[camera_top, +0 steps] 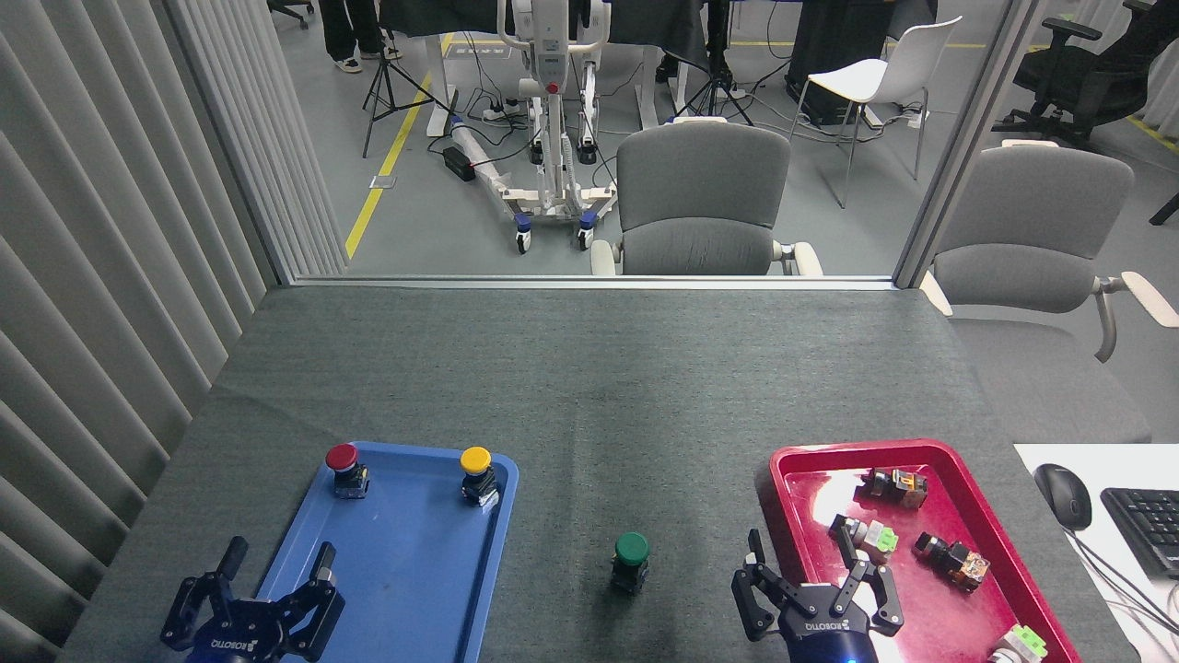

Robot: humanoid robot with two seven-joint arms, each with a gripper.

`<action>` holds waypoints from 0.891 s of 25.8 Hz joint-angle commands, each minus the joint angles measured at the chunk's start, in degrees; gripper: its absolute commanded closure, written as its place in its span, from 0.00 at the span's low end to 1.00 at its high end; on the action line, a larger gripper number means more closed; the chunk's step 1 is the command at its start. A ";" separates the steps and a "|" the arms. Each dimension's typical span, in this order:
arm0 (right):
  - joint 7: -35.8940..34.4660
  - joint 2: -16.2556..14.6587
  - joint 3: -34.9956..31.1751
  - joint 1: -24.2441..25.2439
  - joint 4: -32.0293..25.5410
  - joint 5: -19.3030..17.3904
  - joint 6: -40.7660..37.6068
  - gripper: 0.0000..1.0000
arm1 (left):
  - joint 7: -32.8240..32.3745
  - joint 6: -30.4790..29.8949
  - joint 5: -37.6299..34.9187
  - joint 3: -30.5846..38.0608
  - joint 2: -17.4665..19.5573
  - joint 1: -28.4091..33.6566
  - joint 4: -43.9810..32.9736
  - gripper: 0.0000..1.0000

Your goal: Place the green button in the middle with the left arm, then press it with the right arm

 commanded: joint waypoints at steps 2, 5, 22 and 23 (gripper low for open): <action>0.06 0.09 -0.19 0.00 -0.28 -0.02 0.21 0.01 | 0.17 0.60 0.15 -0.14 -0.08 0.09 0.33 0.00; 0.33 0.35 -0.19 0.00 -0.63 0.06 0.29 0.01 | 0.17 0.69 0.15 -0.14 -0.16 -0.09 0.33 0.00; 0.77 0.97 -1.69 0.09 -1.68 -0.11 -0.06 0.00 | -0.09 0.60 0.24 -0.31 -0.78 -0.53 0.59 0.00; 0.77 0.88 -1.69 0.18 -1.68 -0.11 -0.06 0.00 | -0.09 0.60 0.24 -0.31 -0.78 -0.53 0.59 0.00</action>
